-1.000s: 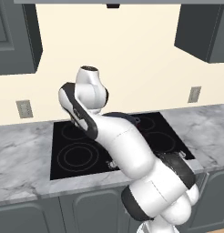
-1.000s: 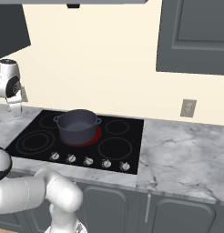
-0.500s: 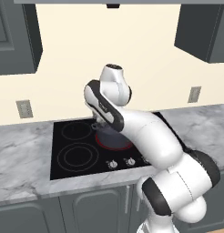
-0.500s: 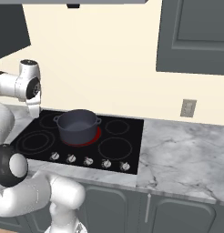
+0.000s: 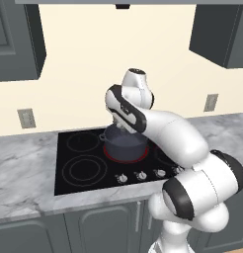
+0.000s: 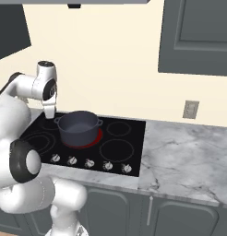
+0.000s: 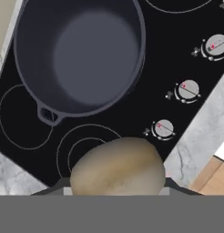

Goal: Turn on the burner for the pot on the stove. Wait thirty seconds for the pot to heat up. Then add the mushroom to the pot.

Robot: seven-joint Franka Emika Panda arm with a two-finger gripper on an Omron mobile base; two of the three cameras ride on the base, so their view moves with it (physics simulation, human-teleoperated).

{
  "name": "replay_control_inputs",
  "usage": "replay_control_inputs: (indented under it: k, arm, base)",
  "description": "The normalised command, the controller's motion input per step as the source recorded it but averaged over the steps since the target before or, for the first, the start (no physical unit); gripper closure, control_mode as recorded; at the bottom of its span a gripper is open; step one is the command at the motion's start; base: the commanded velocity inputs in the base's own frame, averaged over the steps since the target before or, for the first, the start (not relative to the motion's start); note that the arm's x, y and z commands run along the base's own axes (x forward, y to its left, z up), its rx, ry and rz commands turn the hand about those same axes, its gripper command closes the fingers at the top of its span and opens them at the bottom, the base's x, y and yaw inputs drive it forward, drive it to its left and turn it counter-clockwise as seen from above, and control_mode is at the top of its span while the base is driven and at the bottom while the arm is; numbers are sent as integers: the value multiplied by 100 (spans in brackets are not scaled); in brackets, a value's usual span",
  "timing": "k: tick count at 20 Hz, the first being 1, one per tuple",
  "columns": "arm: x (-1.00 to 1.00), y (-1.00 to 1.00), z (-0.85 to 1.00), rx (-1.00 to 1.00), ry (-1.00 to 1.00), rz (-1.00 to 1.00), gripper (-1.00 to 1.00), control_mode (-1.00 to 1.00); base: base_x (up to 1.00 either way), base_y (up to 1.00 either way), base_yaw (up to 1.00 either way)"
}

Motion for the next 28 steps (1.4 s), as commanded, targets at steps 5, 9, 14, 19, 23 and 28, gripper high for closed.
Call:
replay_control_inputs:
  k: [5,9,14,19,23,28]
  arm:
    - [23,-41,0,0,0,-6,100,-100]
    - [9,-35,-2,0,0,-4,100,-100]
    - [12,-18,-17,0,2,0,100,-100]
    - [23,-1,-18,0,0,0,100,-100]
    - [19,0,-14,0,0,0,100,-100]
    - [8,-2,-19,0,0,0,100,-100]
  base:
    - [0,0,0]
    - [0,0,0]
    - [0,0,0]
    - [0,0,0]
    - [0,0,0]
    - [0,0,0]
